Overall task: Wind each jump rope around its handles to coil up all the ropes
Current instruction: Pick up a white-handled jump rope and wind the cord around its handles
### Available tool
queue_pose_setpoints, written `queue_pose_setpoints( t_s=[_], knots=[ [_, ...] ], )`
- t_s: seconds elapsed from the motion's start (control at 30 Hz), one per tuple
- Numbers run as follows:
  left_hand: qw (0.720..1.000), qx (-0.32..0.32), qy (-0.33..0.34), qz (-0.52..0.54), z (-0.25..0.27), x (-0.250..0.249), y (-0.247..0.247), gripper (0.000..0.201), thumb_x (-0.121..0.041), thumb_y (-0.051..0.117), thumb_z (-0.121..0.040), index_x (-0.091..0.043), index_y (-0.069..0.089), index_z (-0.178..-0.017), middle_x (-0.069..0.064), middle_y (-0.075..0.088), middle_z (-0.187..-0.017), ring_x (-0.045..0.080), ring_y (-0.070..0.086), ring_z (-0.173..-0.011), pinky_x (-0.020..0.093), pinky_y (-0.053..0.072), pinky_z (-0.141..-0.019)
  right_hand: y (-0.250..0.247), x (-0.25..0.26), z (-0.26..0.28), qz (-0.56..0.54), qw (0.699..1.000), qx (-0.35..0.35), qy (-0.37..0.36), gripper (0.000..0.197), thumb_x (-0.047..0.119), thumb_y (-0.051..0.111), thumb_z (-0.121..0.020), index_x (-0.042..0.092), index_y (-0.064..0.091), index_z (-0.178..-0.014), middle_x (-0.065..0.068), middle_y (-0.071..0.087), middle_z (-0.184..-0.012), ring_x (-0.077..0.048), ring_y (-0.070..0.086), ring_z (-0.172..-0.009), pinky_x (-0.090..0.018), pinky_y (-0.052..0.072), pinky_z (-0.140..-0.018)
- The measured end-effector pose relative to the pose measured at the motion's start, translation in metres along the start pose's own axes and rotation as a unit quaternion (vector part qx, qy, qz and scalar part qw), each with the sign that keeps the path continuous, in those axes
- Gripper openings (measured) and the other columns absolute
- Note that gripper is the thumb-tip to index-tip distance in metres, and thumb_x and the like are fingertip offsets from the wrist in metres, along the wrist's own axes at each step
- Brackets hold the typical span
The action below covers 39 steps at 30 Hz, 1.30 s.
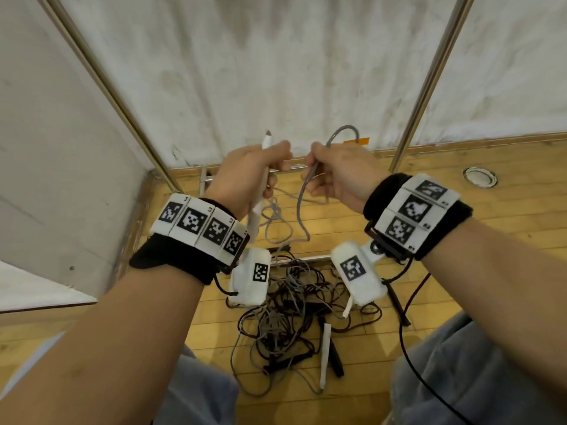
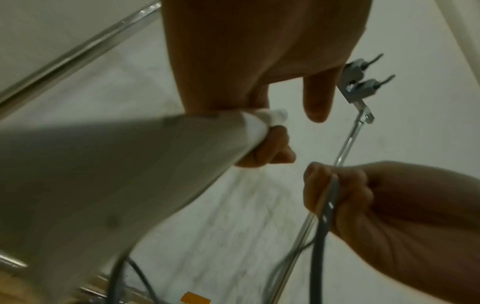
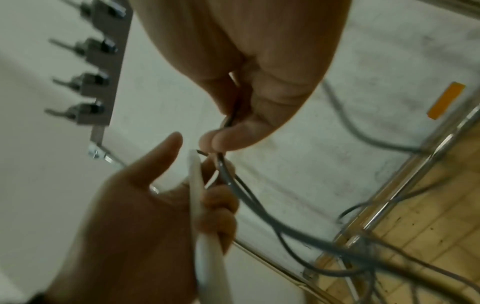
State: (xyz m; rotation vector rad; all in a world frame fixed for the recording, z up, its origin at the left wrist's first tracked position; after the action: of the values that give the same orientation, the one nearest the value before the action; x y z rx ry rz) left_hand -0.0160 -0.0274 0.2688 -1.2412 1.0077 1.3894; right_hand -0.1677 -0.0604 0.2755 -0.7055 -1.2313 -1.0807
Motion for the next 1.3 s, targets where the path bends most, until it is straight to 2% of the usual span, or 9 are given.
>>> queue_pose_setpoints(
  t_s=[0.2, 0.33, 0.53, 0.67, 0.8, 0.9, 1.0, 1.17, 1.3],
  knots=[
    [0.99, 0.105, 0.024, -0.091, 0.011, 0.007, 0.018, 0.021, -0.034, 0.071, -0.079, -0.013, 0.069, -0.076, -0.001, 0.052, -0.062, 0.009, 0.044, -0.054, 0.021, 0.036, -0.046, -0.009, 0.009, 0.001, -0.105, 0.994, -0.036, -0.022, 0.031, 0.025, 0.044, -0.099, 0.008, 0.055, -0.075, -0.004, 0.06, -0.06, -0.011, 0.055, -0.047, -0.018, 0.047, -0.046],
    [0.981, 0.12, 0.009, -0.154, 0.014, 0.011, 0.027, 0.013, -0.014, 0.068, -0.085, -0.018, 0.07, -0.074, 0.001, 0.057, -0.068, 0.008, 0.048, -0.059, 0.023, 0.038, -0.05, -0.018, 0.018, 0.0, -0.154, 0.984, -0.059, -0.063, 0.031, 0.026, 0.046, -0.098, 0.006, 0.058, -0.078, -0.004, 0.064, -0.061, -0.009, 0.057, -0.048, -0.018, 0.049, -0.048],
    [0.986, 0.047, 0.031, -0.158, 0.016, 0.015, 0.032, 0.016, -0.015, 0.064, -0.09, -0.013, 0.069, -0.075, -0.002, 0.067, -0.066, 0.004, 0.056, -0.054, 0.017, 0.039, -0.044, -0.035, 0.025, -0.002, -0.188, 0.975, -0.093, -0.073, 0.024, 0.025, 0.051, -0.096, 0.005, 0.058, -0.087, -0.008, 0.064, -0.073, -0.015, 0.062, -0.061, -0.022, 0.054, -0.059],
    [0.99, -0.04, 0.071, -0.113, 0.01, 0.008, 0.022, 0.022, -0.013, 0.063, -0.091, -0.011, 0.065, -0.069, -0.006, 0.063, -0.057, 0.004, 0.052, -0.047, 0.015, 0.038, -0.045, -0.025, 0.006, 0.0, 0.013, 1.0, -0.009, 0.011, 0.004, 0.008, 0.058, -0.087, 0.005, 0.062, -0.087, -0.01, 0.064, -0.083, -0.017, 0.061, -0.074, -0.029, 0.05, -0.072],
    [0.989, -0.087, 0.083, -0.091, 0.004, 0.005, 0.014, 0.025, -0.013, 0.061, -0.091, -0.013, 0.064, -0.066, -0.003, 0.061, -0.057, 0.002, 0.051, -0.046, 0.015, 0.038, -0.046, -0.003, -0.019, 0.009, 0.197, 0.97, 0.136, 0.035, 0.018, 0.001, 0.059, -0.084, -0.001, 0.066, -0.1, -0.015, 0.066, -0.096, -0.016, 0.061, -0.091, -0.033, 0.051, -0.08],
    [0.988, -0.114, 0.079, -0.073, 0.001, 0.004, 0.006, 0.029, -0.016, 0.061, -0.091, -0.017, 0.065, -0.062, 0.001, 0.063, -0.062, 0.005, 0.053, -0.05, 0.018, 0.038, -0.046, 0.008, -0.034, 0.011, 0.241, 0.959, 0.144, 0.026, 0.013, 0.007, 0.061, -0.084, 0.016, 0.069, -0.089, -0.002, 0.07, -0.101, -0.015, 0.062, -0.1, -0.03, 0.052, -0.079],
    [0.989, -0.12, 0.066, -0.056, 0.0, 0.005, 0.001, 0.028, -0.017, 0.062, -0.09, -0.018, 0.065, -0.063, 0.0, 0.066, -0.064, 0.008, 0.054, -0.054, 0.021, 0.039, -0.047, 0.009, -0.044, 0.01, 0.353, 0.927, 0.125, -0.02, 0.012, 0.019, 0.055, -0.092, 0.016, 0.067, -0.091, -0.001, 0.068, -0.1, -0.018, 0.061, -0.1, -0.036, 0.049, -0.09],
    [0.993, -0.091, 0.053, -0.046, 0.002, 0.008, -0.003, 0.021, -0.022, 0.06, -0.091, -0.016, 0.067, -0.072, -0.005, 0.066, -0.061, 0.008, 0.052, -0.053, 0.021, 0.04, -0.047, 0.002, -0.037, 0.007, 0.321, 0.94, 0.106, -0.045, 0.02, 0.018, 0.047, -0.097, 0.015, 0.063, -0.086, -0.002, 0.07, -0.088, -0.013, 0.066, -0.081, -0.021, 0.053, -0.068],
    [0.99, -0.006, 0.029, -0.137, 0.006, 0.013, -0.003, 0.014, -0.024, 0.067, -0.086, -0.021, 0.07, -0.072, -0.002, 0.067, -0.071, 0.01, 0.05, -0.06, 0.025, 0.04, -0.052, -0.007, -0.015, 0.006, 0.179, 0.981, 0.017, -0.076, 0.027, 0.018, 0.047, -0.098, 0.01, 0.063, -0.078, -0.007, 0.071, -0.074, -0.016, 0.067, -0.063, -0.023, 0.054, -0.057]
  ],
)
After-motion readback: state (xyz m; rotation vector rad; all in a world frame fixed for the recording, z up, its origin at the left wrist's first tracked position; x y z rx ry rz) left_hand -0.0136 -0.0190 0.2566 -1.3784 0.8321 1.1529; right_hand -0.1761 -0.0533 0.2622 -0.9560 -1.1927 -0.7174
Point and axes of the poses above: each hand's wrist, its own z-axis away from the middle knuckle, its own y-axis out of the palm, x = y × z, the point moved 1 cm from there along -z, towards the middle knuckle
